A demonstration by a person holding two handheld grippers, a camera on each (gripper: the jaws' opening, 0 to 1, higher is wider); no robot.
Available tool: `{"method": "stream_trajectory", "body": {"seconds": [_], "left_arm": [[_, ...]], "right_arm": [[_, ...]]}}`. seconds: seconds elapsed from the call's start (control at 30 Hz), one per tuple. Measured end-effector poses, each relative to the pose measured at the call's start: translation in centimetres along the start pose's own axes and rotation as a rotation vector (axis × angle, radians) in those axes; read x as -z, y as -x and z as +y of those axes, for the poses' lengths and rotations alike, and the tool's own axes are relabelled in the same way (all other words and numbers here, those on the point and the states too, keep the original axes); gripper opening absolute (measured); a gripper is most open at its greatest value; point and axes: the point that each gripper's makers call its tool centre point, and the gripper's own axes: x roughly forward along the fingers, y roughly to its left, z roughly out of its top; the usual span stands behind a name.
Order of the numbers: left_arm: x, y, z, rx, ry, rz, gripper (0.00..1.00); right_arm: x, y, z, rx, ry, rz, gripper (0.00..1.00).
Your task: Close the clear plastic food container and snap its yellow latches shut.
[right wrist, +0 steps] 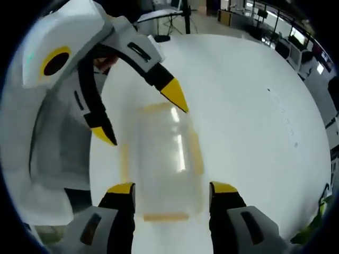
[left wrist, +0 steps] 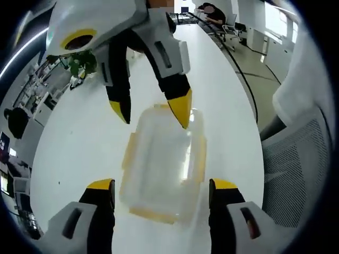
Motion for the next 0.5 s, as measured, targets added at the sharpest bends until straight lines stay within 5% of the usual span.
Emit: {"method": "stream_trajectory", "body": {"seconds": [0.5], "left_arm": [[1.13,-0.56,0.72,0.038,0.003,0.030,0.85]], "right_arm": [[0.98,-0.17,1.06,0.004,-0.002,-0.001,0.63]]}}
